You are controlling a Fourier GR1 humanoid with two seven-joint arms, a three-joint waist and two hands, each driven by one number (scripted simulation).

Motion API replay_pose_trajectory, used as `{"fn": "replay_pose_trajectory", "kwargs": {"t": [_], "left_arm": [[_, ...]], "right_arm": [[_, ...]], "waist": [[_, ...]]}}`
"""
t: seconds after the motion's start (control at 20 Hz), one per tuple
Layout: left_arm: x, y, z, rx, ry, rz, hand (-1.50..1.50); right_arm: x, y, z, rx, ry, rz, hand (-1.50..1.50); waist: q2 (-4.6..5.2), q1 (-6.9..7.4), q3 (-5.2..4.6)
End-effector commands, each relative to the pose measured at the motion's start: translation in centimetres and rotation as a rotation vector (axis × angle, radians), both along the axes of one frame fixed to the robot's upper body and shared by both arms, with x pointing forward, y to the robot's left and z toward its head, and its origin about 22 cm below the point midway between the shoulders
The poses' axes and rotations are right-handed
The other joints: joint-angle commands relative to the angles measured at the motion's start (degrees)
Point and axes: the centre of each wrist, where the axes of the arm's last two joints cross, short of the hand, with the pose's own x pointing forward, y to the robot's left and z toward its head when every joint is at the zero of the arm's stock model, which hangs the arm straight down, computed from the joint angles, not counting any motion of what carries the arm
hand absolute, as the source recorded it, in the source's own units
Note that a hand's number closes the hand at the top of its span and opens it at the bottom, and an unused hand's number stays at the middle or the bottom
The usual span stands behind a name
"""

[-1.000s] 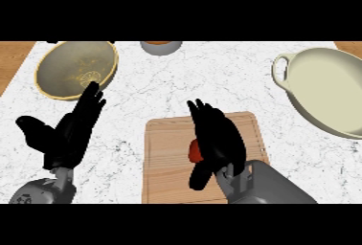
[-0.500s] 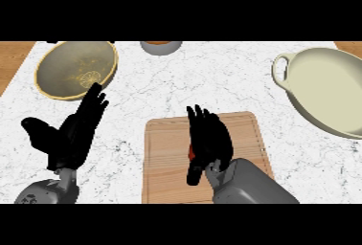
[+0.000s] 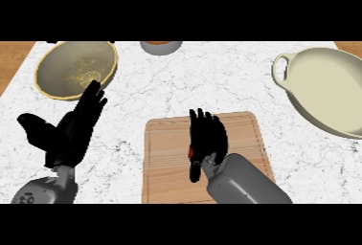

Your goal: Pick the bell pepper from the cutting board and place it in the pot

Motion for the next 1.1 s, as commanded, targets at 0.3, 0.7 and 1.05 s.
{"fn": "replay_pose_trajectory", "kwargs": {"t": [0.3, 0.7, 1.05], "left_arm": [[0.1, -1.9, -0.1, -0.008, 0.004, -0.020, 0.00], [-1.6, -0.1, -0.2, 0.005, 0.002, 0.013, 0.00], [0.2, 0.9, -0.2, 0.003, -0.012, 0.038, 0.00]], "right_arm": [[0.8, 0.0, -2.9, -0.078, 0.086, -0.054, -1.50], [2.2, -0.5, -1.9, 0.003, -0.033, 0.064, 1.50], [1.4, -7.8, -1.6, 0.012, -0.101, -0.183, 1.50]], "waist": [[0.02, 0.01, 0.03], [0.00, 0.20, 0.02], [-0.27, -2.05, 0.03]]}}
